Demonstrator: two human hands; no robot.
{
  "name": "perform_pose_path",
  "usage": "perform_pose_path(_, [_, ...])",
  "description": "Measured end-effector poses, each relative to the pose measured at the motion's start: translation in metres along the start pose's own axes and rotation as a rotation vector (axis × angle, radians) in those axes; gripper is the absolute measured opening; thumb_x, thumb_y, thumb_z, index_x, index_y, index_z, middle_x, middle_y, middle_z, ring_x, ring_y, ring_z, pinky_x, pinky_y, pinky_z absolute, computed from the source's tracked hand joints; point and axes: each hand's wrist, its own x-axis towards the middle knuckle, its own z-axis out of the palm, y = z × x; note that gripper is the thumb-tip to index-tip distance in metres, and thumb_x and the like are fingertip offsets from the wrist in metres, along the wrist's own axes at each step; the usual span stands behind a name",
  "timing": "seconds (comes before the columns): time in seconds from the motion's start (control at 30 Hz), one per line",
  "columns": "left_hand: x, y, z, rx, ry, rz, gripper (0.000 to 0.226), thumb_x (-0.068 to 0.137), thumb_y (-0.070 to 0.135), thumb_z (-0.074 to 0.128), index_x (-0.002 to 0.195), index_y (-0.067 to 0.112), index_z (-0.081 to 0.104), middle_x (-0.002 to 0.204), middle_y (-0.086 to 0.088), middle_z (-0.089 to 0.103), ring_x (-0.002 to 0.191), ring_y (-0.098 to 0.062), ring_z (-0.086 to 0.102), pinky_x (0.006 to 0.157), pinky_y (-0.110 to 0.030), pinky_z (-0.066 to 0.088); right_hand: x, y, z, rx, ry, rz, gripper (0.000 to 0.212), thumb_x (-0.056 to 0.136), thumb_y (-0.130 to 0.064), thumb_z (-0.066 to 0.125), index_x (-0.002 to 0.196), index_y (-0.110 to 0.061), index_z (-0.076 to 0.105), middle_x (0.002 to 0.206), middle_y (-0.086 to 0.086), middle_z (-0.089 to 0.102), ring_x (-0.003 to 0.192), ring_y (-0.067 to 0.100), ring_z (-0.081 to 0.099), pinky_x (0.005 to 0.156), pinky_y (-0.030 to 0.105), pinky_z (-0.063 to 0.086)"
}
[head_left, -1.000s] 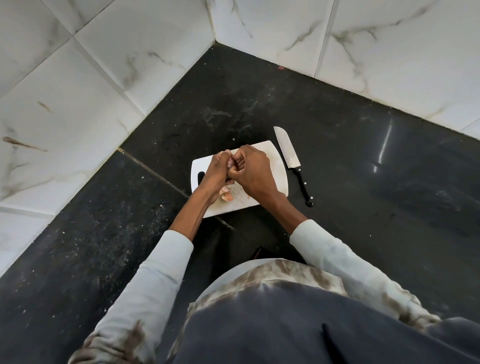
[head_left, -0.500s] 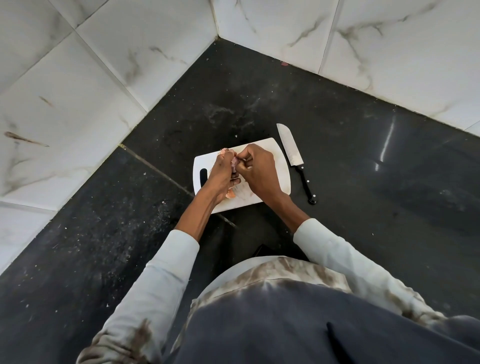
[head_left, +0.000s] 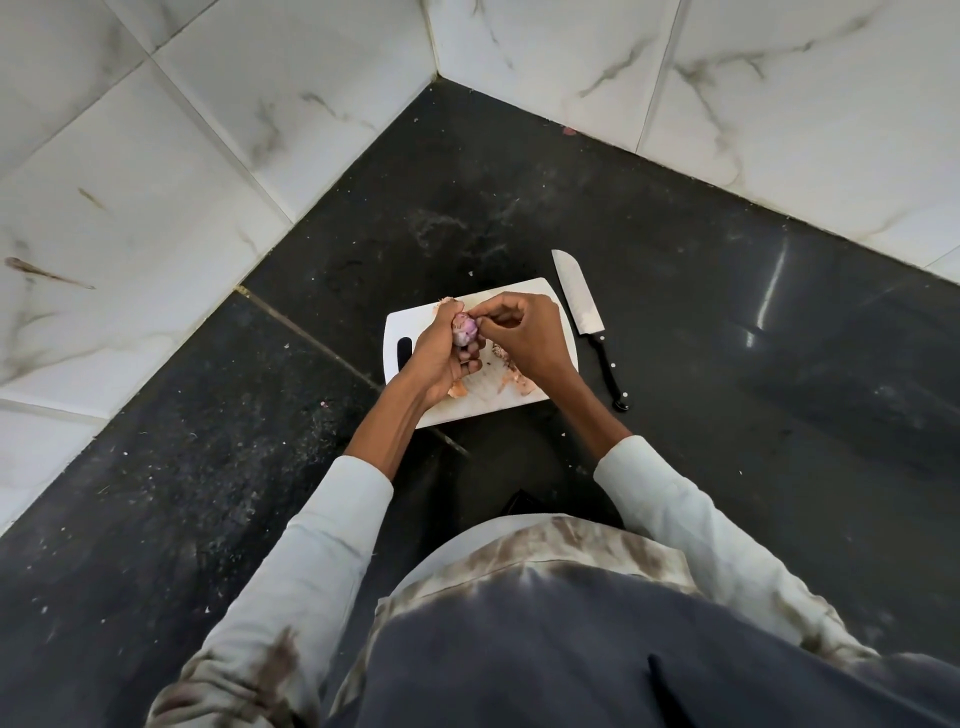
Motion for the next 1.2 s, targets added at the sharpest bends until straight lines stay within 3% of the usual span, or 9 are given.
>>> perform_pose_path(0.27, [0.002,-0.005,-0.006,-0.007,0.050,-0.014,0.049,0.107,0.055,0.050,0.092,0.011,0.066,0.066,-0.004,0.059,0.054,-0.010,0.050,0.054,-0.025,0.046,-0.001,0.013,0.008,-0.127,-0.026,0.101,0.014,0.099,-0.011,0.071,0.106,-0.012,0.083,0.098,-0.002,0.081,0.086,0.004,0.074,0.087,0.024,0.059])
perform_pose_path(0.37, [0.003,-0.006,-0.006,-0.002,0.112,-0.017,0.049,0.104,0.059,0.055,0.098,0.012,0.068,0.069,-0.004,0.065,0.057,-0.012,0.053,0.055,-0.027,0.048,-0.005,0.017,0.009,-0.325,-0.047,0.082,0.024,0.102,-0.004,0.061,0.111,-0.011,0.082,0.113,0.003,0.080,0.104,0.017,0.073,0.102,0.033,0.055])
perform_pose_path(0.43, [0.003,-0.006,-0.006,0.017,0.142,-0.005,0.051,0.104,0.059,0.056,0.105,0.010,0.071,0.081,-0.007,0.072,0.063,-0.013,0.056,0.059,-0.027,0.050,-0.007,0.018,0.007,-0.379,-0.021,0.048,0.028,0.101,0.001,0.059,0.111,-0.013,0.082,0.115,0.002,0.079,0.106,0.016,0.073,0.101,0.029,0.054])
perform_pose_path(0.57, [0.003,-0.007,-0.005,0.016,0.162,0.029,0.046,0.108,0.052,0.053,0.113,0.011,0.072,0.113,-0.015,0.078,0.076,-0.012,0.061,0.075,-0.029,0.056,-0.004,0.017,0.004,-0.333,0.071,0.093,0.015,0.091,-0.011,0.080,0.104,-0.019,0.082,0.110,-0.003,0.076,0.086,0.008,0.070,0.084,0.025,0.060])
perform_pose_path(0.73, [0.005,-0.008,-0.004,0.050,0.195,0.078,0.050,0.108,0.049,0.051,0.125,0.007,0.072,0.109,-0.007,0.078,0.092,-0.012,0.070,0.101,-0.036,0.057,0.002,0.012,0.003,-0.168,0.058,0.136,0.021,0.092,-0.031,0.081,0.108,-0.017,0.082,0.104,-0.003,0.079,0.089,0.006,0.071,0.087,0.023,0.058])
perform_pose_path(0.9, [0.002,-0.008,0.000,0.075,0.179,0.129,0.036,0.103,0.048,0.061,0.104,0.017,0.079,0.104,-0.002,0.081,0.100,-0.014,0.076,0.096,-0.027,0.060,-0.001,0.007,0.007,-0.108,0.028,0.121,0.025,0.093,-0.030,0.082,0.112,-0.015,0.082,0.105,-0.003,0.081,0.089,0.002,0.073,0.091,0.021,0.060])
perform_pose_path(1.0, [0.000,-0.010,-0.005,0.091,0.099,0.179,0.030,0.098,0.036,0.074,0.117,0.013,0.080,0.114,-0.005,0.081,0.111,-0.019,0.074,0.097,-0.029,0.059,-0.001,0.008,0.004,-0.072,0.083,0.135,0.025,0.092,-0.029,0.082,0.111,-0.013,0.081,0.100,-0.003,0.081,0.089,0.005,0.075,0.087,0.022,0.062])
perform_pose_path(1.07, [-0.003,-0.009,-0.006,0.095,0.078,0.213,0.039,0.092,0.027,0.080,0.127,0.010,0.076,0.121,-0.008,0.079,0.116,-0.022,0.074,0.104,-0.035,0.059,-0.001,0.007,0.004,-0.062,0.106,0.146,0.028,0.091,-0.030,0.083,0.112,-0.011,0.079,0.101,-0.002,0.080,0.089,0.005,0.075,0.085,0.021,0.062])
perform_pose_path(1.2, [-0.008,-0.006,-0.002,0.167,0.134,0.286,0.057,0.076,0.038,0.082,0.127,0.013,0.077,0.123,-0.006,0.079,0.121,-0.024,0.072,0.110,-0.044,0.057,0.000,0.003,0.006,-0.074,0.088,0.164,0.037,0.092,-0.035,0.082,0.119,-0.011,0.078,0.108,0.001,0.080,0.095,0.009,0.075,0.089,0.025,0.062])
